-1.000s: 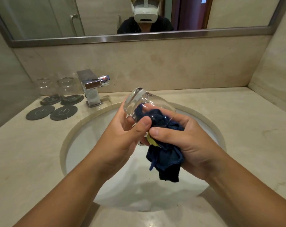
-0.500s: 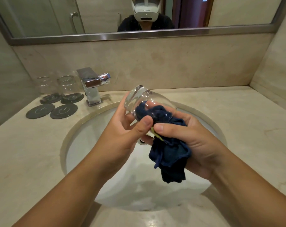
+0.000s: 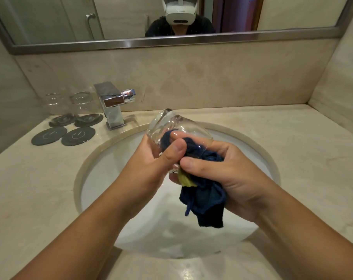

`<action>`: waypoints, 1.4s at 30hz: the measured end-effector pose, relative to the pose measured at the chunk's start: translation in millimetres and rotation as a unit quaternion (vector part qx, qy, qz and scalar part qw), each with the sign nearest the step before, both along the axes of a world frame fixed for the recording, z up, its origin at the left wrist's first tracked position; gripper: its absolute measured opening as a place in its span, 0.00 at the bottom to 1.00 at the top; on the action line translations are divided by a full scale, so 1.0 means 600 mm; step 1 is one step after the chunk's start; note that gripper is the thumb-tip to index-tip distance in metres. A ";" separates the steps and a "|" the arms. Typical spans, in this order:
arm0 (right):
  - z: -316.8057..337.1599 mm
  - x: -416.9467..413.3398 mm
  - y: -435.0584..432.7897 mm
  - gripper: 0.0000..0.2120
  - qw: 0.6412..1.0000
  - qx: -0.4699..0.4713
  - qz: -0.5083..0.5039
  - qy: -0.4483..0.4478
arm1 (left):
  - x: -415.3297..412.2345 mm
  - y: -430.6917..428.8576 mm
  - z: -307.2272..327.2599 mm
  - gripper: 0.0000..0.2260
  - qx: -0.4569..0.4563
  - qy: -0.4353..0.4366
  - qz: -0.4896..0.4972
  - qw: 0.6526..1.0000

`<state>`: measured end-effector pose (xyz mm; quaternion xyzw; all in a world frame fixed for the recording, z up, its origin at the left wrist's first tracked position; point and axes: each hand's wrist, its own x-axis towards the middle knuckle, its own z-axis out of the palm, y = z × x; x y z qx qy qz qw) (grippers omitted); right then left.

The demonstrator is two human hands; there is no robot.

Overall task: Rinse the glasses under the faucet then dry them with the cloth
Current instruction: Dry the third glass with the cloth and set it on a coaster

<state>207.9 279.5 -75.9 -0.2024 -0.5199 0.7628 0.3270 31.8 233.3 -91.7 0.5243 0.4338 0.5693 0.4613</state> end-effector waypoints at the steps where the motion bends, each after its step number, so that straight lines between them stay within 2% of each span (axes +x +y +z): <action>1: 0.000 0.001 0.002 0.19 1.000 -0.024 0.007 0.017 | 0.001 -0.001 0.003 0.26 0.001 -0.003 -0.014 1.000; 3: 0.000 0.004 0.004 0.20 0.997 -0.057 0.016 0.041 | 0.006 -0.005 0.010 0.21 -0.002 -0.018 -0.034 0.999; 8: -0.002 0.004 0.008 0.22 0.999 -0.035 -0.010 0.032 | 0.002 -0.003 0.001 0.28 -0.016 -0.060 -0.032 0.998; 12: -0.004 0.000 0.005 0.19 0.999 0.021 -0.043 0.015 | 0.006 -0.003 0.004 0.36 -0.043 -0.037 -0.017 0.998; 15: -0.002 -0.001 0.003 0.19 0.998 0.042 -0.056 -0.003 | 0.009 0.000 0.002 0.33 -0.039 -0.018 0.000 0.999; 19: -0.002 0.001 0.009 0.21 0.999 0.009 -0.044 -0.007 | 0.007 0.001 0.003 0.27 -0.025 0.016 0.013 0.999; 22: 0.002 0.002 0.011 0.20 0.999 -0.018 -0.031 0.002 | 0.004 0.003 0.002 0.34 -0.031 0.009 0.017 0.999; 28: 0.009 0.012 0.014 0.18 0.999 -0.032 -0.015 0.030 | 0.000 0.001 0.005 0.35 -0.023 -0.039 -0.046 0.998; 30: 0.010 0.012 0.013 0.18 0.999 -0.012 -0.025 0.021 | -0.001 0.001 0.005 0.39 -0.030 -0.040 -0.059 0.997; 34: 0.009 0.011 0.011 0.18 0.999 -0.003 -0.053 0.009 | 0.000 0.003 -0.003 0.55 -0.052 -0.051 -0.051 0.996; 36: 0.009 0.009 0.010 0.18 0.998 0.009 -0.060 0.003 | 0.001 0.005 -0.005 0.58 -0.055 -0.060 -0.038 0.996; 42: 0.003 0.004 0.015 0.13 0.996 0.037 -0.081 -0.011 | 0.005 0.005 0.000 0.41 -0.051 -0.036 -0.024 0.998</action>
